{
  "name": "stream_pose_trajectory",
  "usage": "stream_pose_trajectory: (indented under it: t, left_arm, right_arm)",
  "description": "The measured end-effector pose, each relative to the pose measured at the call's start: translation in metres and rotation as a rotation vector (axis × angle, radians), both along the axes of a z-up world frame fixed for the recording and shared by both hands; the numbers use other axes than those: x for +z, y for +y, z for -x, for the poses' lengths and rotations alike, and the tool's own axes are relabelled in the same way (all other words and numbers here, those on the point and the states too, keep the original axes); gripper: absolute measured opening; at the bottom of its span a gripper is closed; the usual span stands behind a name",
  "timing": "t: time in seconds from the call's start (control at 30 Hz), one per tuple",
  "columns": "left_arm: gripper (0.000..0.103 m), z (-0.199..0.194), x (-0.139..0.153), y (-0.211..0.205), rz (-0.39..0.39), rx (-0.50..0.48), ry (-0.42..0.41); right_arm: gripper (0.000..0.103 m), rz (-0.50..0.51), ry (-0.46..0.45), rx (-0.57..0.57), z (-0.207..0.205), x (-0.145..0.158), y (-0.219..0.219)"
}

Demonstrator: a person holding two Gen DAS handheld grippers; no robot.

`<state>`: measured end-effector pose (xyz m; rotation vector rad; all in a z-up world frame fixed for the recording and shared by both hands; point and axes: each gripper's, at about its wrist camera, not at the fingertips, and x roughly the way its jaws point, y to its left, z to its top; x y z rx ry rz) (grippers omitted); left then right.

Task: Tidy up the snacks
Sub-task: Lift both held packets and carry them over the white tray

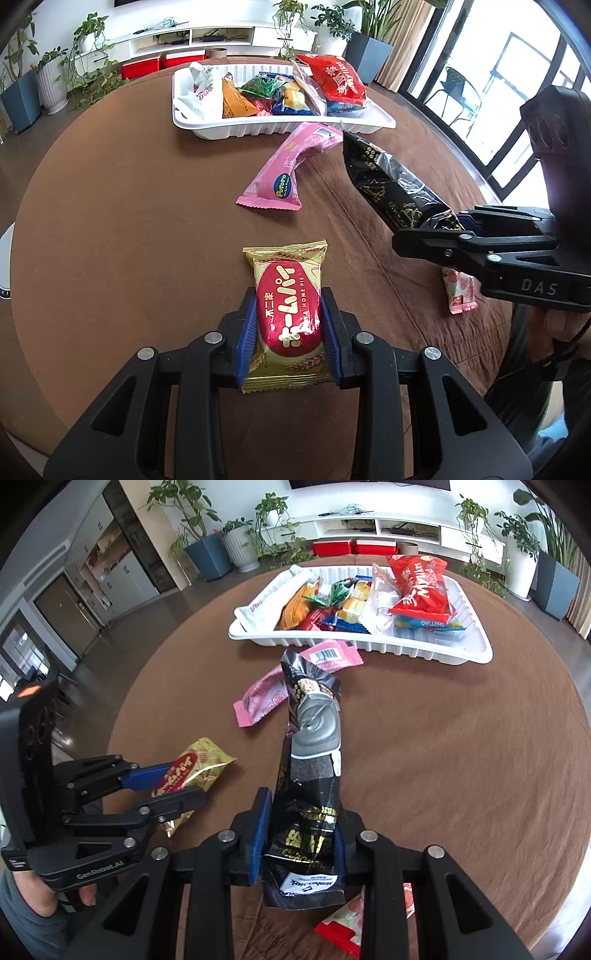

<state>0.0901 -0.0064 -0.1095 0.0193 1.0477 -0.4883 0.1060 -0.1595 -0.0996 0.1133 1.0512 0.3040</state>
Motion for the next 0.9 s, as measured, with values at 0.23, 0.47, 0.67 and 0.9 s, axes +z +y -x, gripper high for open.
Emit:
stream_pose_trajectory:
  t: [0.23,0.47,0.67,0.9]
  left_arm:
    - [0.03,-0.001,0.005,0.0,0.038,0.003,-0.001]
    - [0.03,-0.007,0.013,0.005,0.087,0.02,-0.005]
    - [0.03,-0.023,0.03,0.014,0.113,0.043,-0.034]
    - [0.03,-0.058,0.069,0.017,0.122,0.058,-0.11]
  right_arm:
    - [0.031,-0.065,-0.012,-0.034,0.007,0.006,-0.017]
    - [0.031,-0.095,-0.02,-0.087,0.013,0.009,-0.04]
    - [0.031,-0.105,-0.051,-0.153,0.013,0.02,-0.068]
    - [0.031,-0.087,-0.13,-0.245,0.0,0.056,-0.111]
